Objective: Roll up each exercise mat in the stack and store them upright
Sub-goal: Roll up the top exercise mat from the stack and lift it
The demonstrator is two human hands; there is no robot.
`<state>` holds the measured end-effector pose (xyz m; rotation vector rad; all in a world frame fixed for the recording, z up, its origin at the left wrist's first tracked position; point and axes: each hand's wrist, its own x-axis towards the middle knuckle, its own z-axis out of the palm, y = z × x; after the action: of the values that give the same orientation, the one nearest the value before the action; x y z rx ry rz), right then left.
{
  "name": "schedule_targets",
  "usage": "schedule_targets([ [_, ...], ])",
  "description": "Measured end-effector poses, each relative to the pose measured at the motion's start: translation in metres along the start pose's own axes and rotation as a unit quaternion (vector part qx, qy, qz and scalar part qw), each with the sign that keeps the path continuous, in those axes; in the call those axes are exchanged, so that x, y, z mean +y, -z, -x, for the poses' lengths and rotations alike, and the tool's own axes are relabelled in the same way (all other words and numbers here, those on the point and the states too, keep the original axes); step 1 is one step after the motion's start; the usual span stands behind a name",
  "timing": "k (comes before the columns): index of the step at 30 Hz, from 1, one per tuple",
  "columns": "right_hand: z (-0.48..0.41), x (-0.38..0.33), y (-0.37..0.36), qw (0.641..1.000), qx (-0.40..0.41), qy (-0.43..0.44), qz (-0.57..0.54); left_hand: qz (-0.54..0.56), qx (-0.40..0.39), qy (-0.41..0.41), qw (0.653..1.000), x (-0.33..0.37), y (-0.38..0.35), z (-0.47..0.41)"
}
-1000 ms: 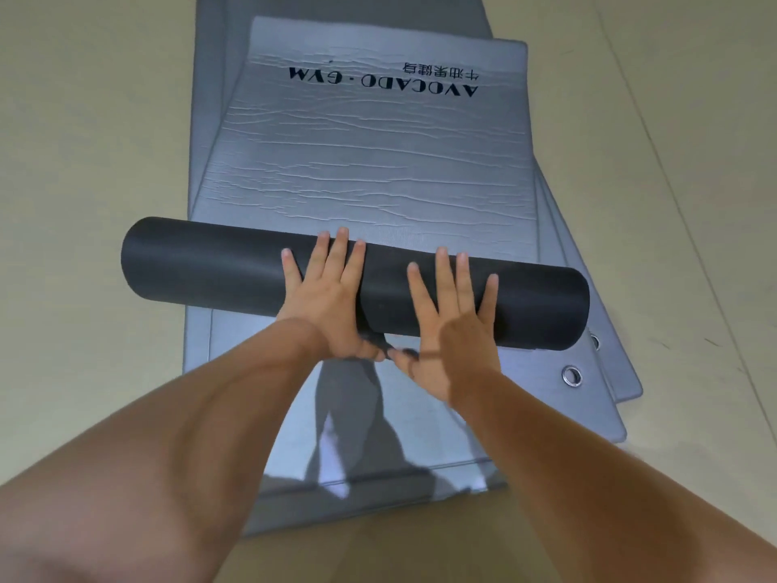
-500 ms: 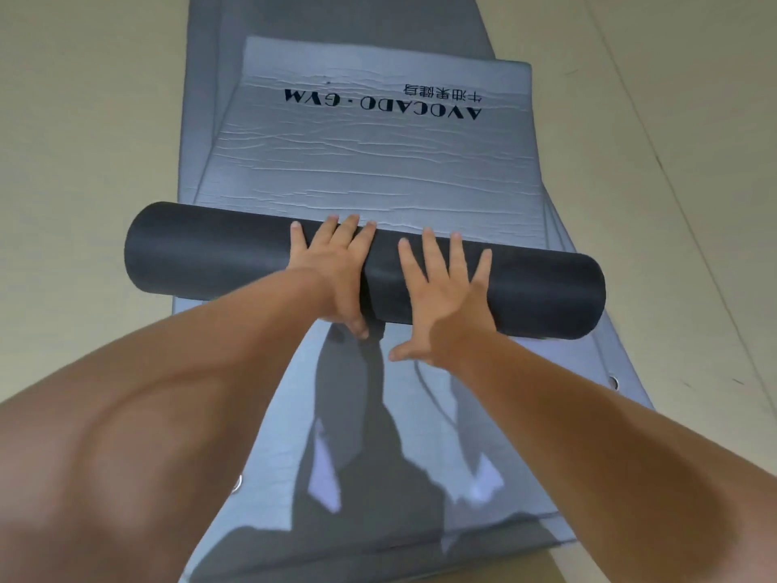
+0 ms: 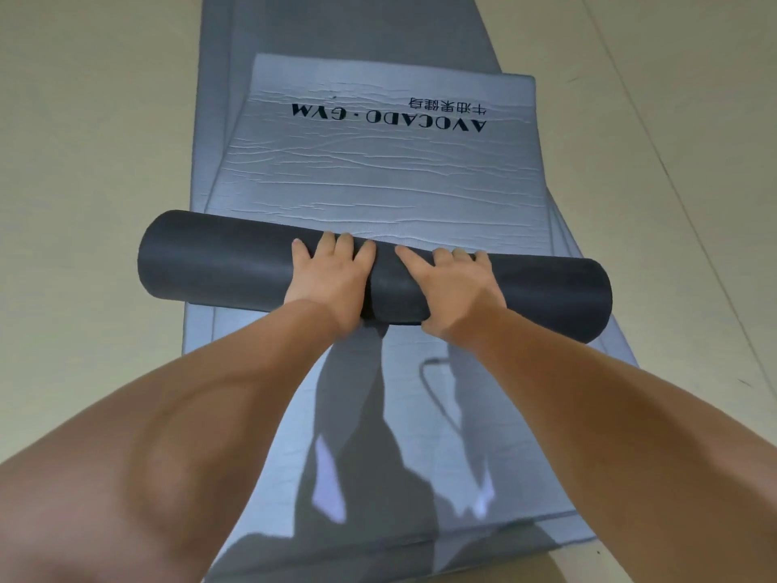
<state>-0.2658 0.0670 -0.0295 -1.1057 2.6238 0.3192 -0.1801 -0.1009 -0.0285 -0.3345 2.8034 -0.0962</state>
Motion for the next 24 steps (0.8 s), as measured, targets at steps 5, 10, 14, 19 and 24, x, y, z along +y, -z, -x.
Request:
schedule_targets([
  [5, 0.049, -0.016, -0.005, 0.999, -0.037, -0.004, -0.007, -0.077, -0.011, -0.057, 0.995, 0.013, -0.001, 0.047],
  [10, 0.112, -0.023, -0.032, 0.999, 0.022, 0.032, -0.013, -0.060, -0.037, -0.125, 0.990, 0.023, -0.003, 0.103],
  [14, 0.143, -0.023, -0.034, 0.997, -0.045, 0.055, -0.040, -0.006, -0.071, -0.087, 0.994, 0.044, -0.008, 0.158],
  [19, 0.144, -0.014, -0.025, 0.988, -0.109, 0.065, -0.083, 0.021, -0.059, -0.071, 0.996, 0.068, -0.038, 0.216],
  [24, 0.136, -0.010, -0.023, 0.989, -0.094, 0.055, -0.099, 0.020, -0.066, -0.046, 0.997, 0.072, -0.045, 0.196],
])
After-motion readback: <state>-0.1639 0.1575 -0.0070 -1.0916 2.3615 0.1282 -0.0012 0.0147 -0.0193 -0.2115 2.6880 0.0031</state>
